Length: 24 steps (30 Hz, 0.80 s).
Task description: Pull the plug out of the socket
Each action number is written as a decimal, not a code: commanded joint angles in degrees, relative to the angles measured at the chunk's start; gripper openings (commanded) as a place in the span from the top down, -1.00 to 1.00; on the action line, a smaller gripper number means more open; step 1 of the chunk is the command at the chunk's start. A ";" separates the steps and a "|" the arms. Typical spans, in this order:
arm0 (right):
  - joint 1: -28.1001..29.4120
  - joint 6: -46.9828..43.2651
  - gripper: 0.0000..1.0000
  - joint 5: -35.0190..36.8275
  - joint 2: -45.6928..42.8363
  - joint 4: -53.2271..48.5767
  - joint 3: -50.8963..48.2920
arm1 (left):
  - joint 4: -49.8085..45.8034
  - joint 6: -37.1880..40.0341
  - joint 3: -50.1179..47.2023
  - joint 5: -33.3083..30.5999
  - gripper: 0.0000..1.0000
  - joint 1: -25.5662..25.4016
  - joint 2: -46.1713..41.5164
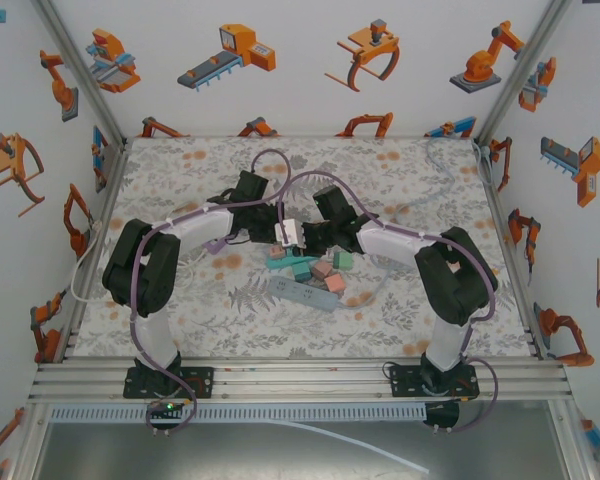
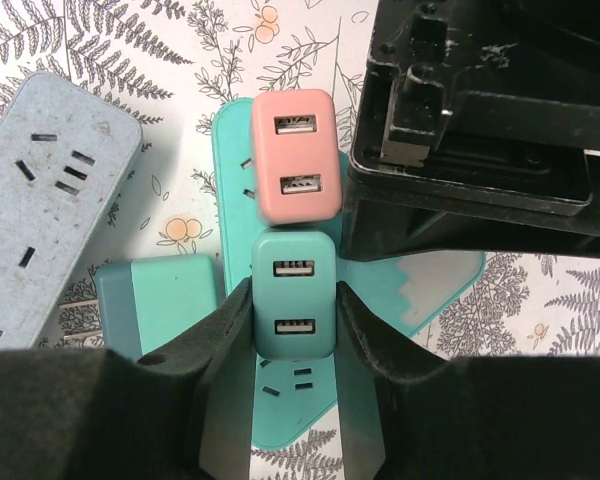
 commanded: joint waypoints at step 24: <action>2.80 -10.45 0.90 -5.36 -3.96 -12.87 7.21 | -9.55 1.98 -4.63 -14.68 0.12 -0.07 8.60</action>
